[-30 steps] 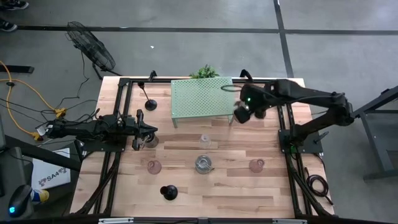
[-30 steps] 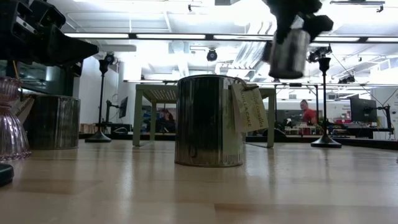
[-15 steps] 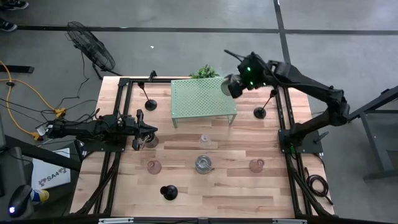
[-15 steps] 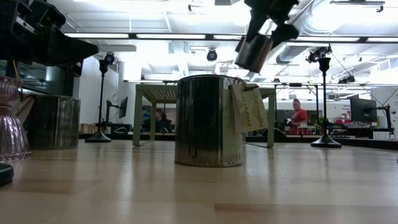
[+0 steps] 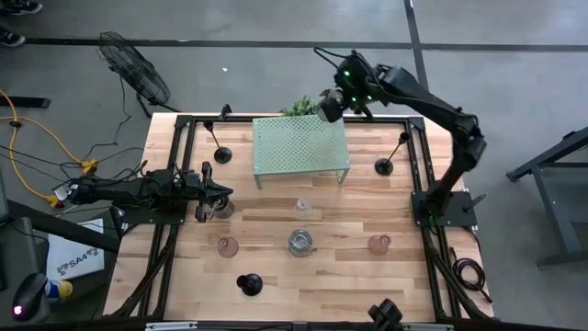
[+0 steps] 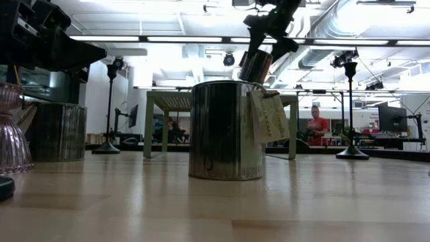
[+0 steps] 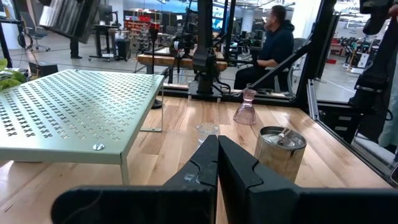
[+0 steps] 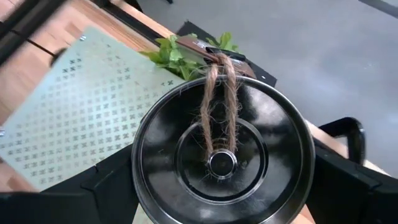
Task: Pick & Place candle stick holders
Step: Put the top right silver scented candle on the shelf
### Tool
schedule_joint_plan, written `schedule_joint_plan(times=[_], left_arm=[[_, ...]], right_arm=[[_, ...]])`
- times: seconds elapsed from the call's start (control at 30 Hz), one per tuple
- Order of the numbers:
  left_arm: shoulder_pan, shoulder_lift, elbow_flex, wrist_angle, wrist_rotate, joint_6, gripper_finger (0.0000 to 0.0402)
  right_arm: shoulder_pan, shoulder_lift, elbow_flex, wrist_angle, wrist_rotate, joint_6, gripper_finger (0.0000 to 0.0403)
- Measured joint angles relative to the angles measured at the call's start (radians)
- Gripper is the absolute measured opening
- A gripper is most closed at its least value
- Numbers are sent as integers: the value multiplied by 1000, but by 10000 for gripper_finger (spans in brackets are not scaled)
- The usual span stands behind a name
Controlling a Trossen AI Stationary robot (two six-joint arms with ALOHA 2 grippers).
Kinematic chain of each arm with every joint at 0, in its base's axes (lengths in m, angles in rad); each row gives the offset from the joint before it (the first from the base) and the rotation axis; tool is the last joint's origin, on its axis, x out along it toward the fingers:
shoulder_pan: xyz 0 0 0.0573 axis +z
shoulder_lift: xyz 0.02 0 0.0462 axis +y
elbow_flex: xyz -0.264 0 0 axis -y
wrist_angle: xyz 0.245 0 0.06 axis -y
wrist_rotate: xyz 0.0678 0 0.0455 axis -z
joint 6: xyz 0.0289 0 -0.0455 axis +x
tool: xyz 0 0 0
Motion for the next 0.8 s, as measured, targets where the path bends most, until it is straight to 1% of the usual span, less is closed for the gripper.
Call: schedule_joint_plan(times=[0.13, 0.23, 0.53, 0.8], left_arm=[[0, 0, 0, 0, 0, 0, 0], [0, 0, 0, 0, 0, 0, 0], [0, 0, 0, 0, 0, 0, 0], [0, 0, 0, 0, 0, 0, 0]], right_arm=[[1, 89, 142, -138, 31, -22, 346], [1, 133, 197, -200, 40, -25, 346], [-14, 172, 206, -252, 22, -14, 347], [-23, 215, 206, -250, -9, -18, 347]])
